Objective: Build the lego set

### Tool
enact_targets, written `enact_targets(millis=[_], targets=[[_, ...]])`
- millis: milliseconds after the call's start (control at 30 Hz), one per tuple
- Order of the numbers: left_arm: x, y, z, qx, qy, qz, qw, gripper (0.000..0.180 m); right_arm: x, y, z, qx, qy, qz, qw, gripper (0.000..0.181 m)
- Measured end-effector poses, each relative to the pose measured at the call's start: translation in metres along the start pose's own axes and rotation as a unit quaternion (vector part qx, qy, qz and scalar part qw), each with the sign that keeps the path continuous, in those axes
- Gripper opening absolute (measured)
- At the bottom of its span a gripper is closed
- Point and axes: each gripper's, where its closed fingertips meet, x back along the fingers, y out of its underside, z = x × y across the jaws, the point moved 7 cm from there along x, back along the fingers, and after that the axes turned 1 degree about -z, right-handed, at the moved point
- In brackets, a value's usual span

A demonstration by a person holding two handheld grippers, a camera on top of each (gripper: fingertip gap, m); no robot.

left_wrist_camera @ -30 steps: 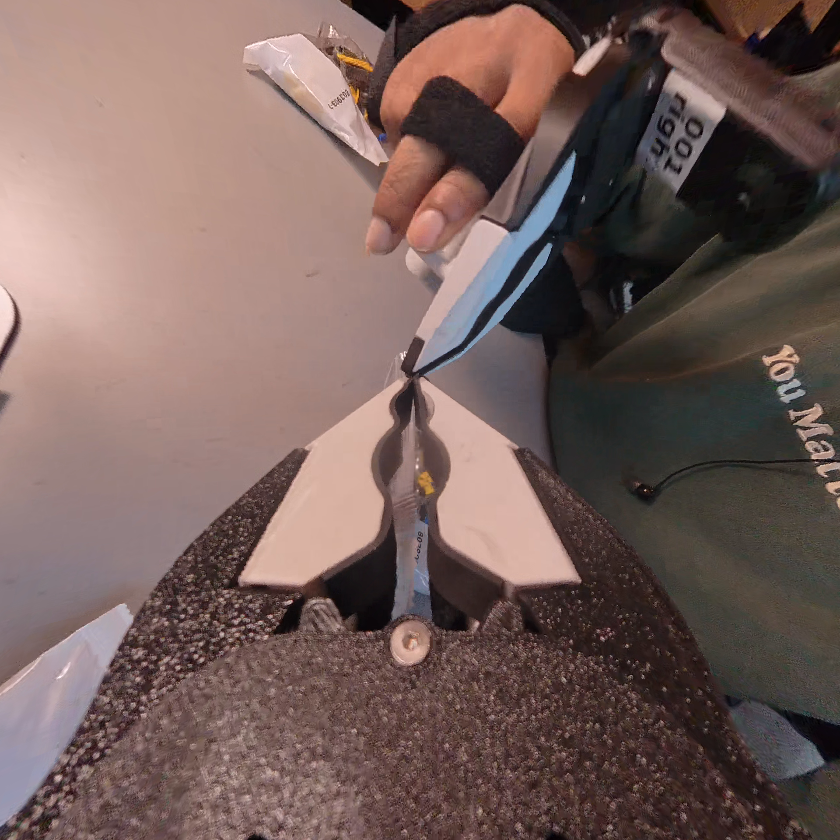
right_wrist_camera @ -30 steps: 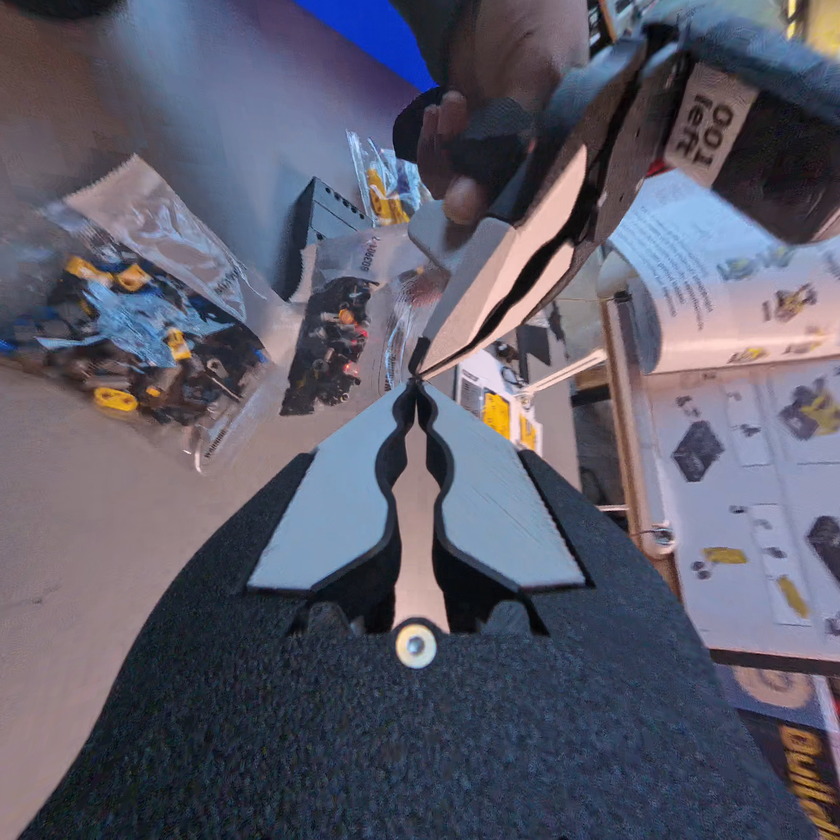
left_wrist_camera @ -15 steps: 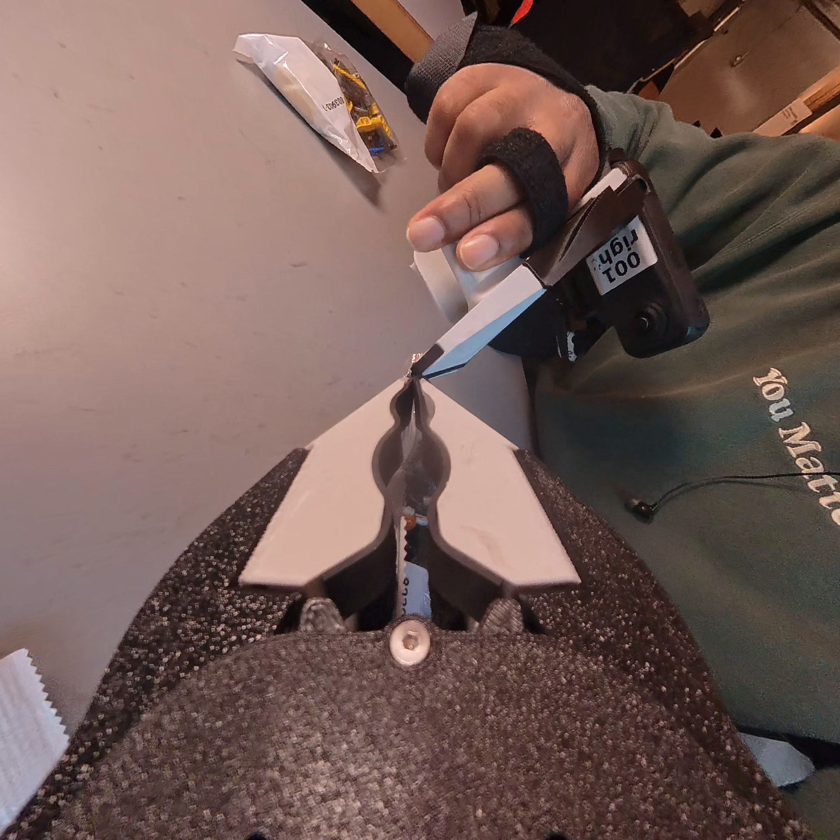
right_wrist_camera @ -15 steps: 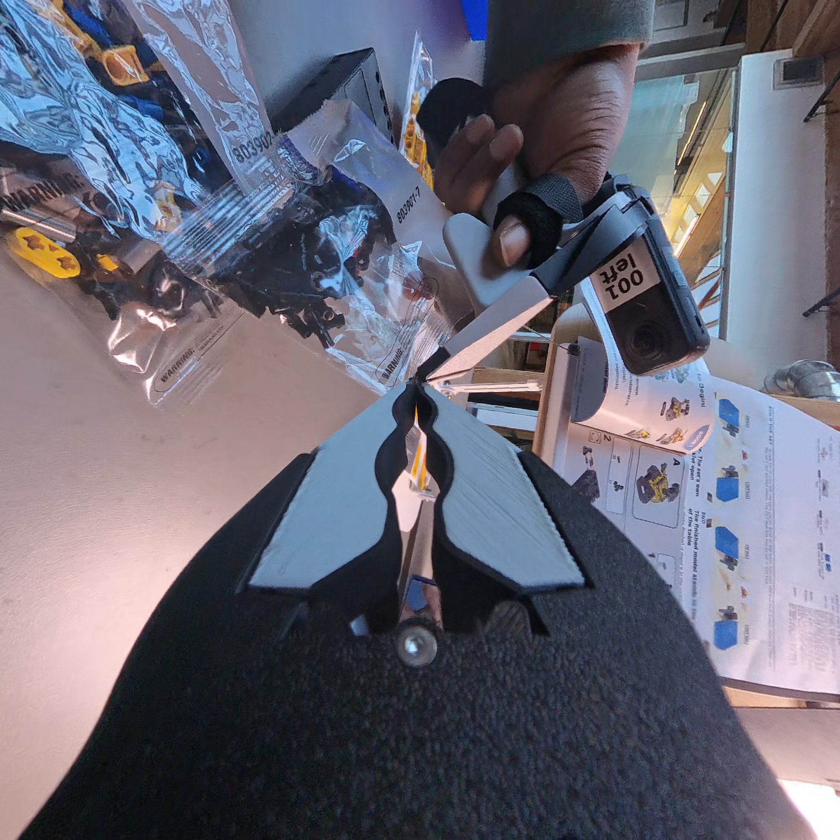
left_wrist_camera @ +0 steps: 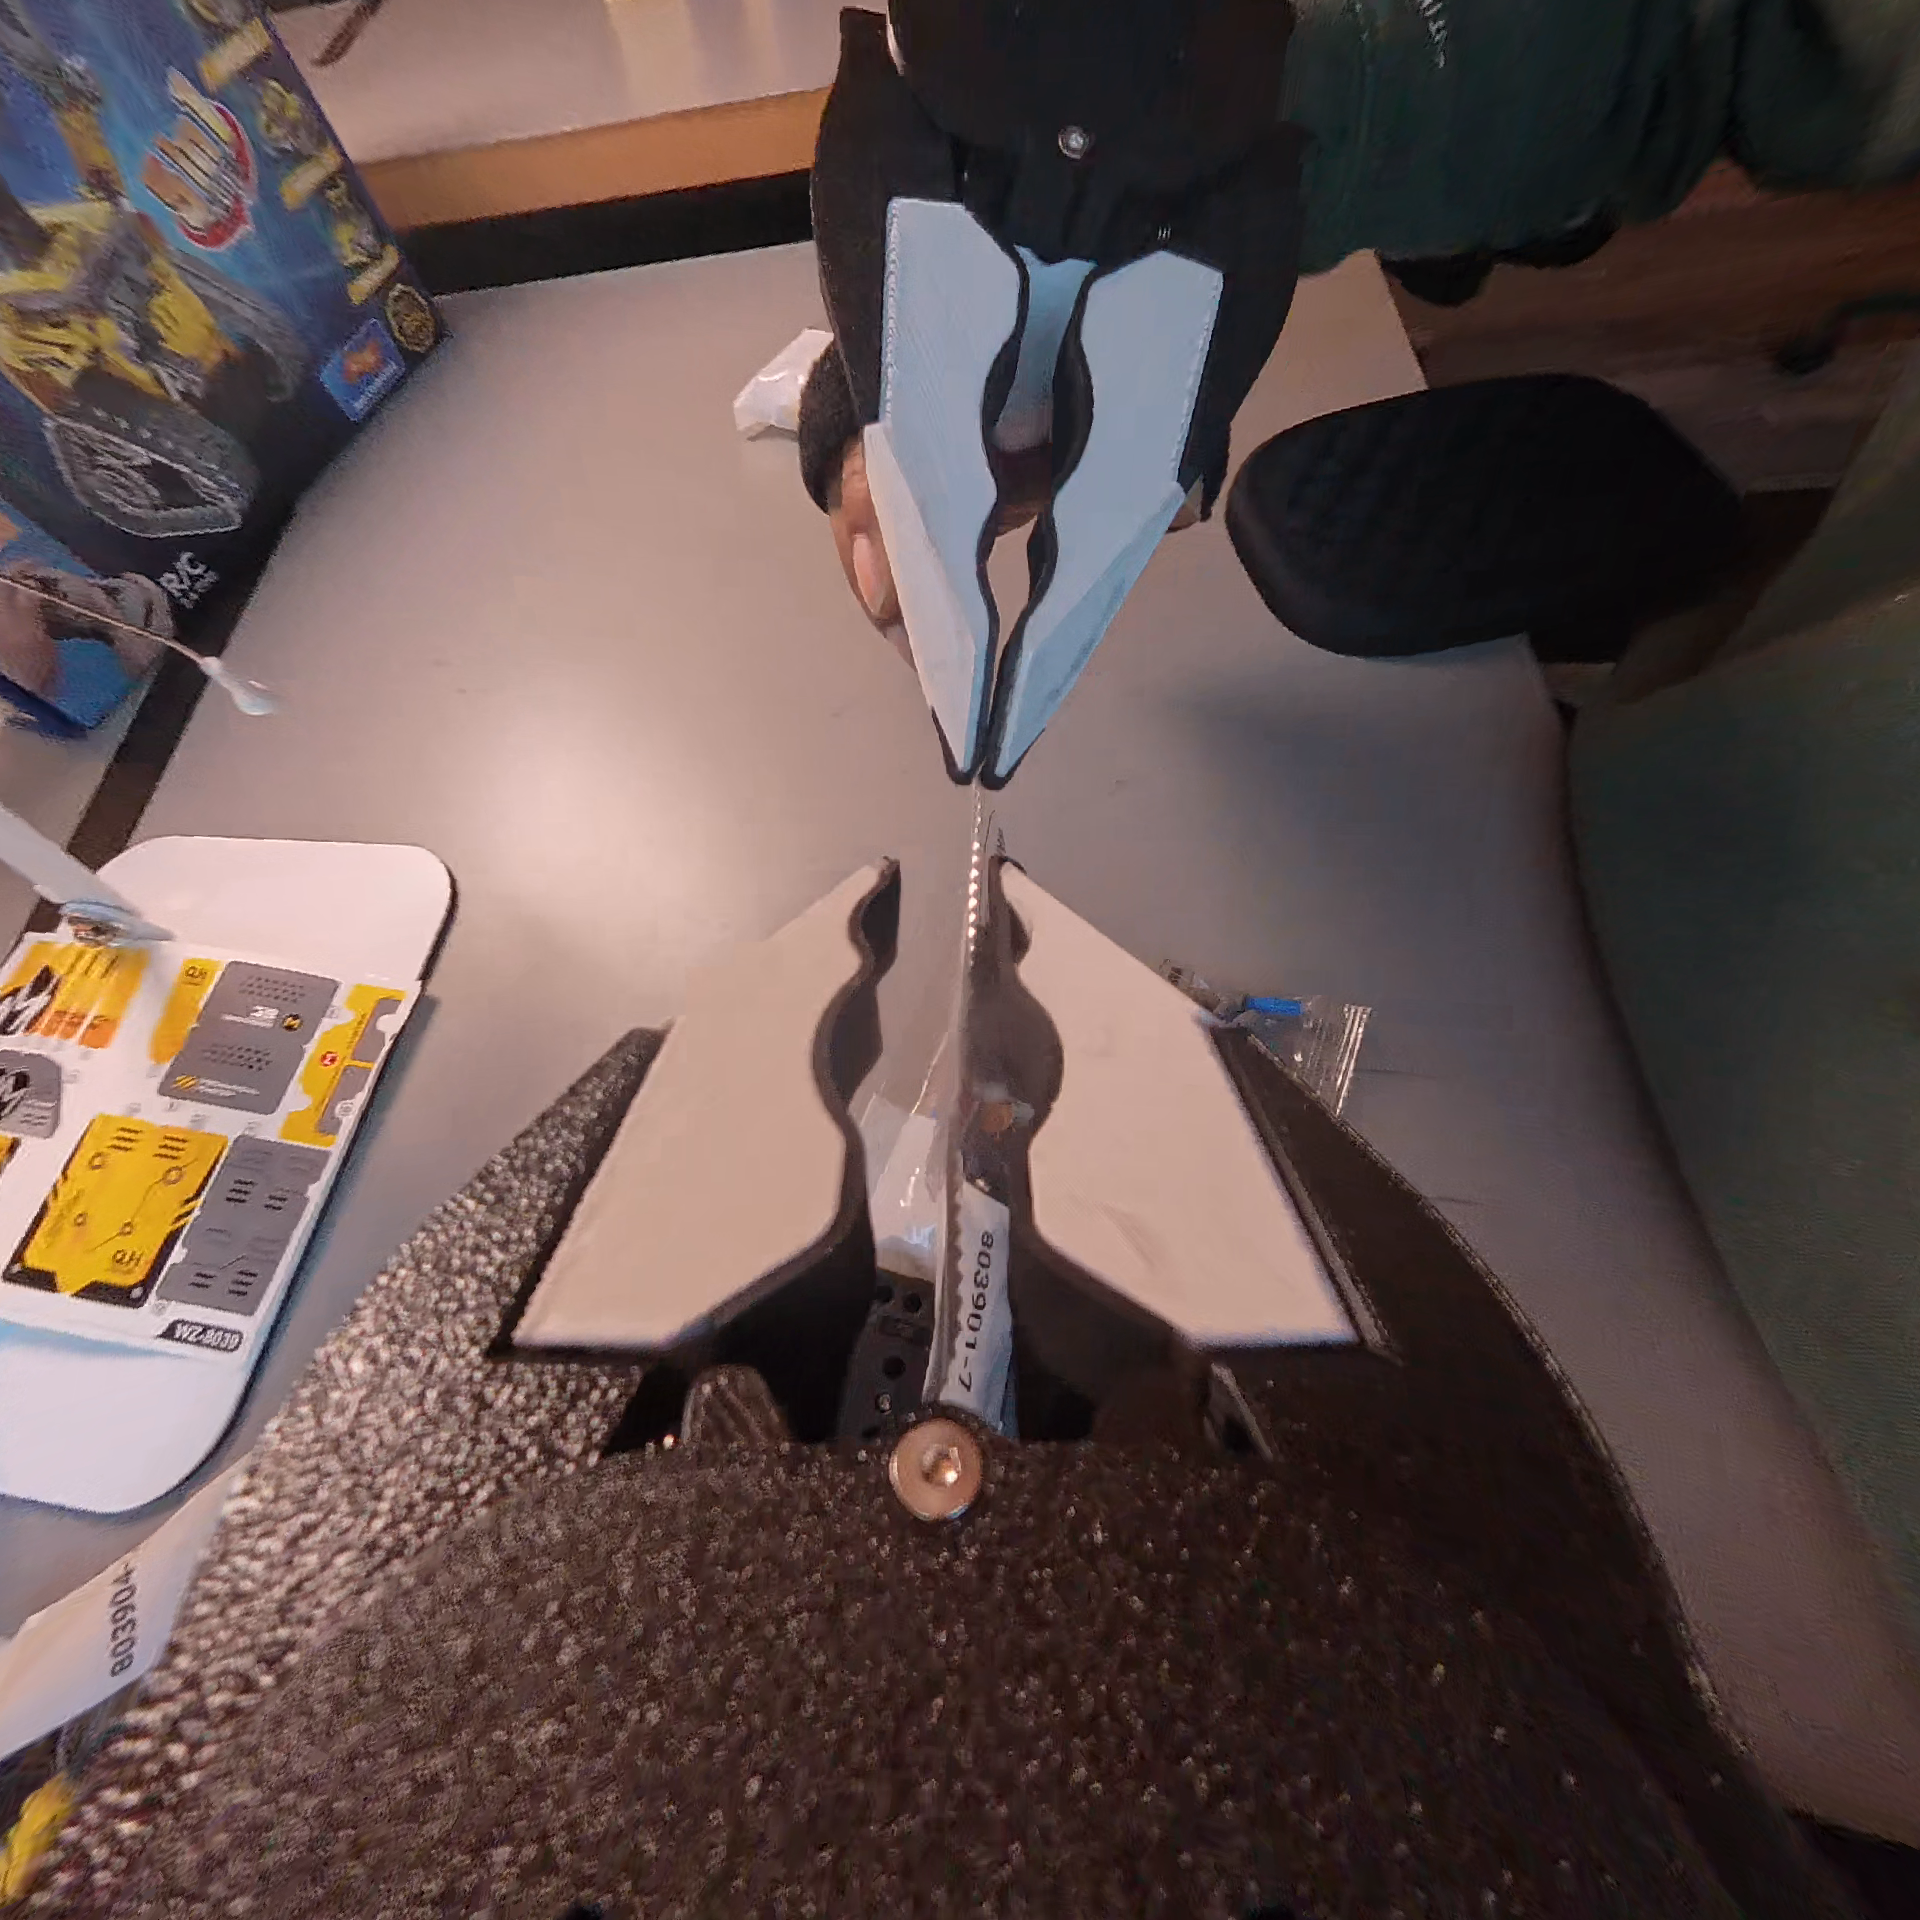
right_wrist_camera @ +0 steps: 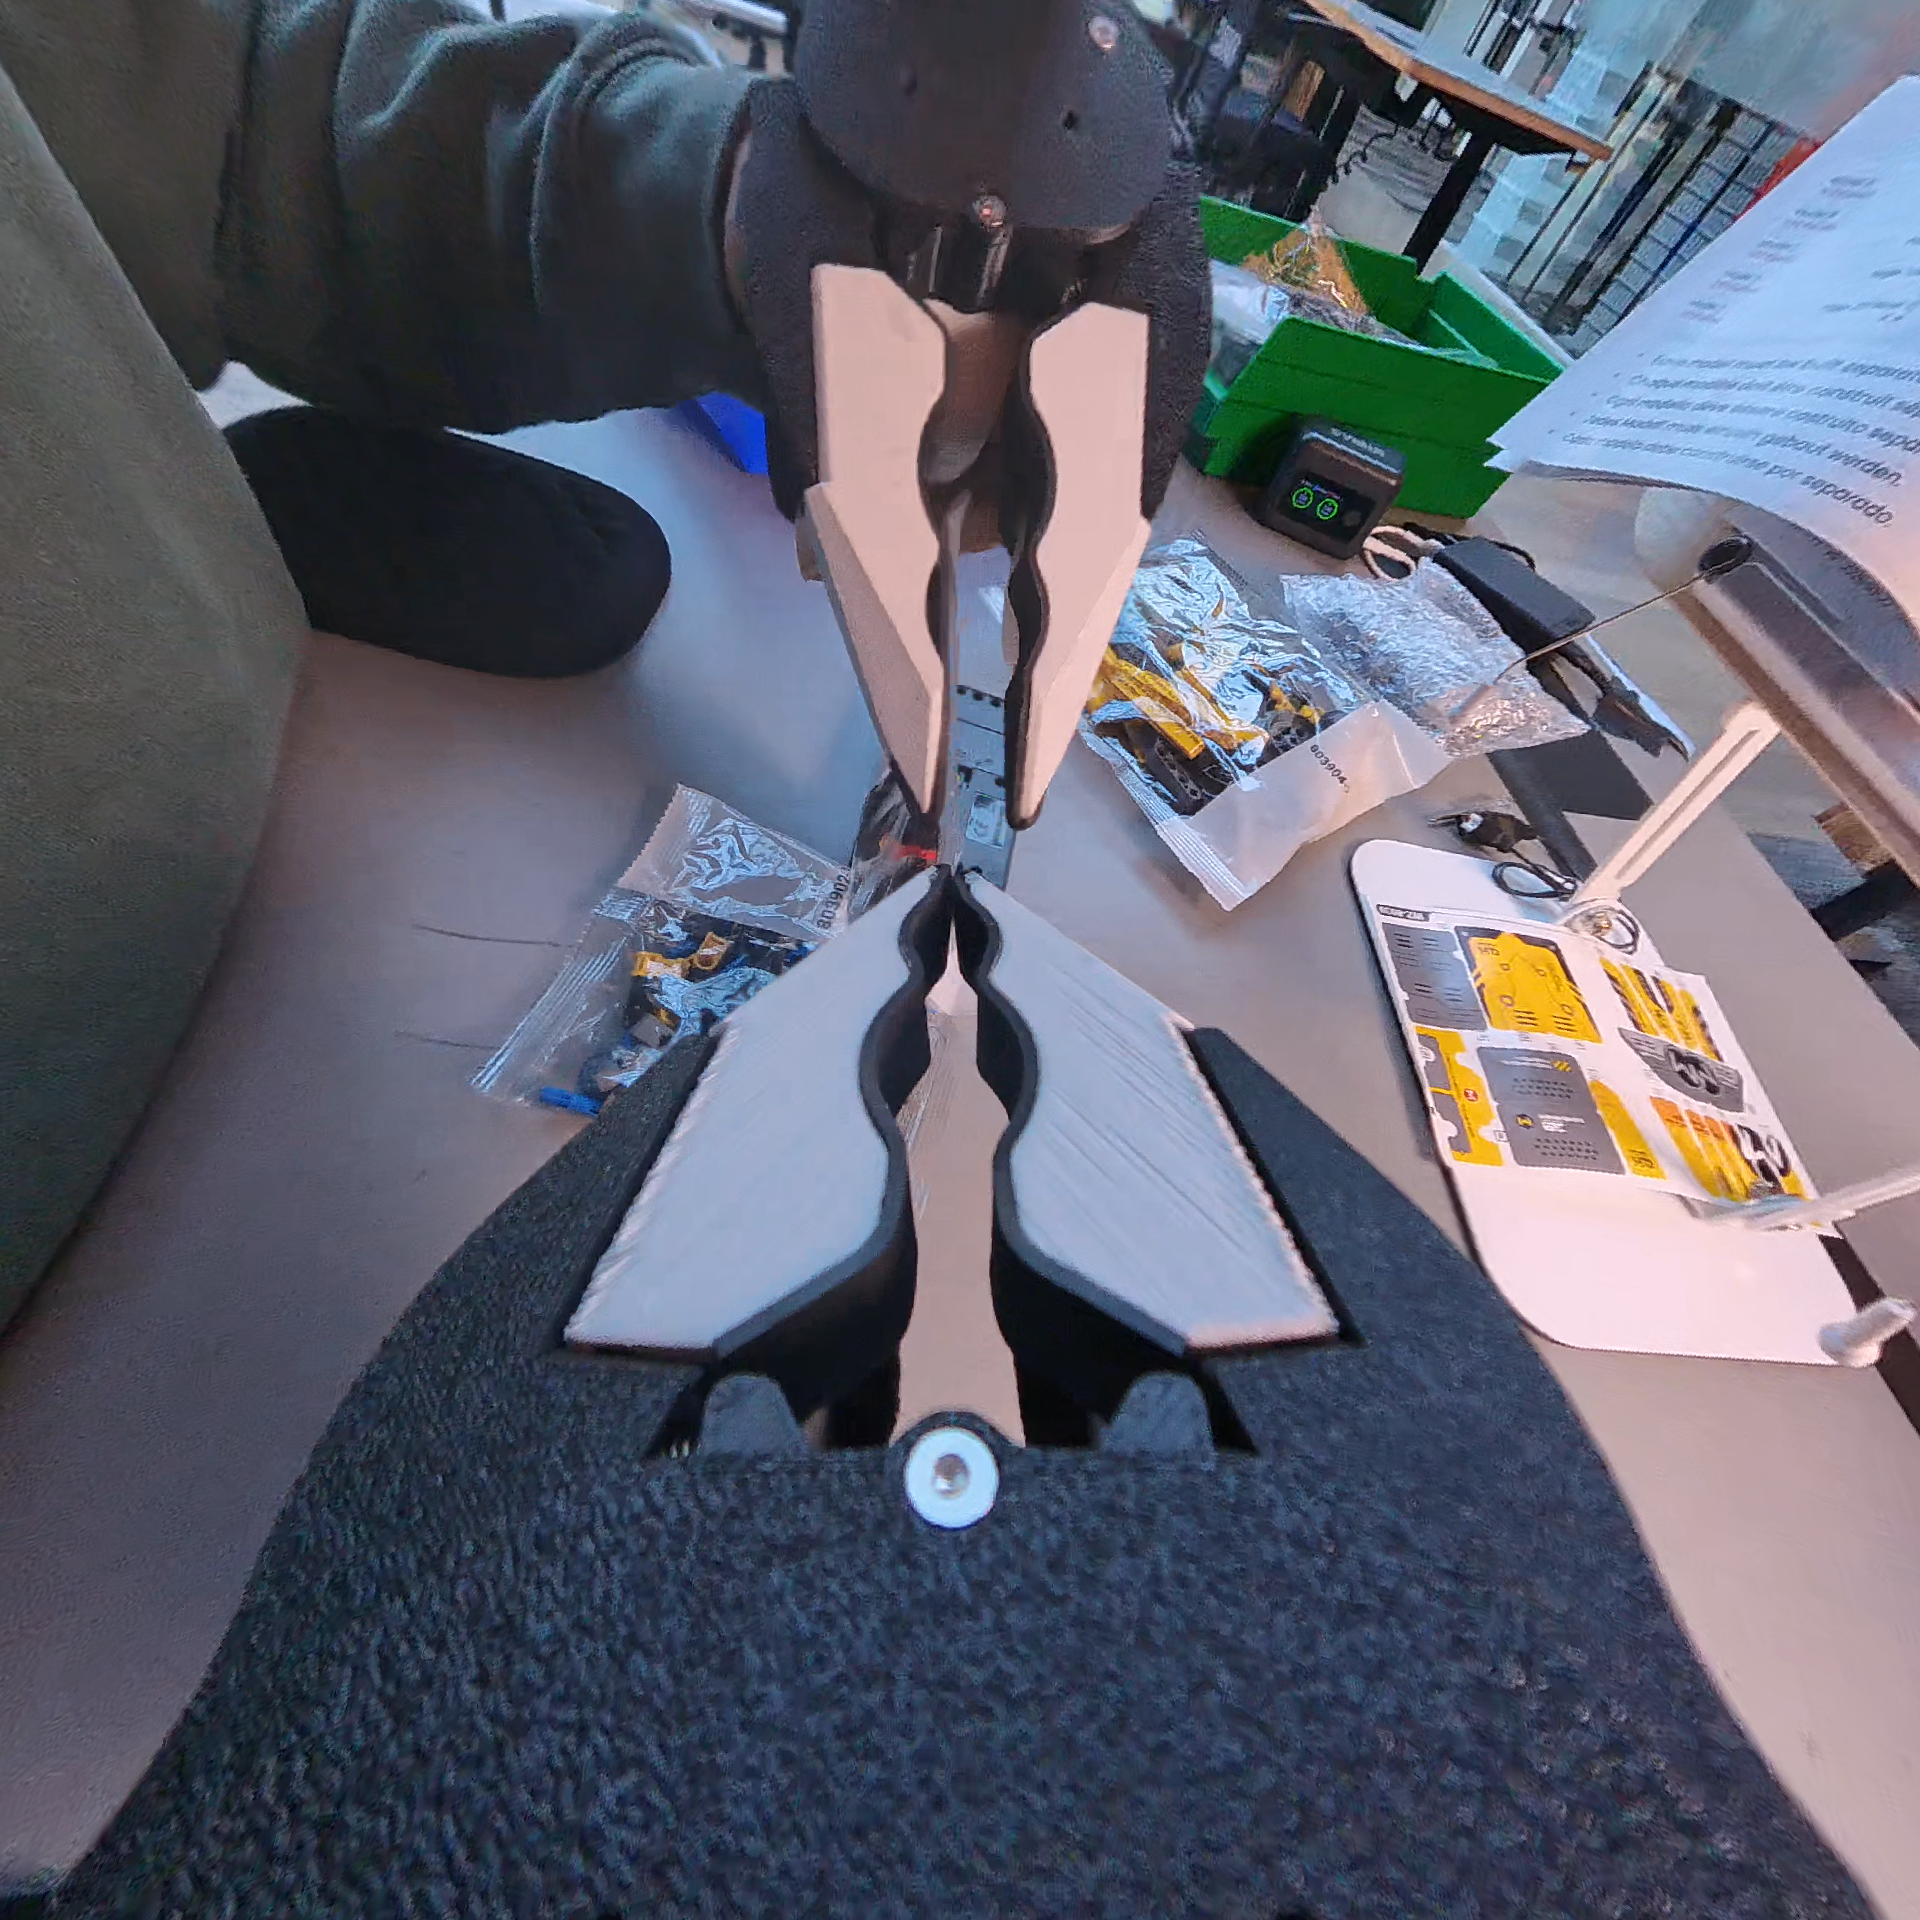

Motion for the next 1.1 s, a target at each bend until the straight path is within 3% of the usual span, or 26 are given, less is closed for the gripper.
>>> enact_targets(millis=[133, 333, 467, 1100], targets=[[0.003, 0.005, 0.014, 0.000, -0.027, 0.025, 0.999, 0.024, -0.003, -0.001, -0.005, -0.005, -0.010, -0.003, 1.000, 0.000], [0.009, -0.005, 0.024, -0.039, -0.041, -0.001, 0.998, 0.004, -0.009, -0.012, -0.011, -0.008, -0.032, -0.009, 0.999, 0.000], [0.006, -0.007, 0.027, -0.056, -0.034, -0.030, 0.997, 0.000, -0.010, -0.016, -0.013, -0.008, -0.034, -0.012, 0.999, 0.000], [0.003, -0.007, 0.028, -0.017, -0.006, -0.027, 0.999, 0.000, -0.010, -0.012, -0.017, -0.021, -0.043, -0.016, 0.999, 0.000]])
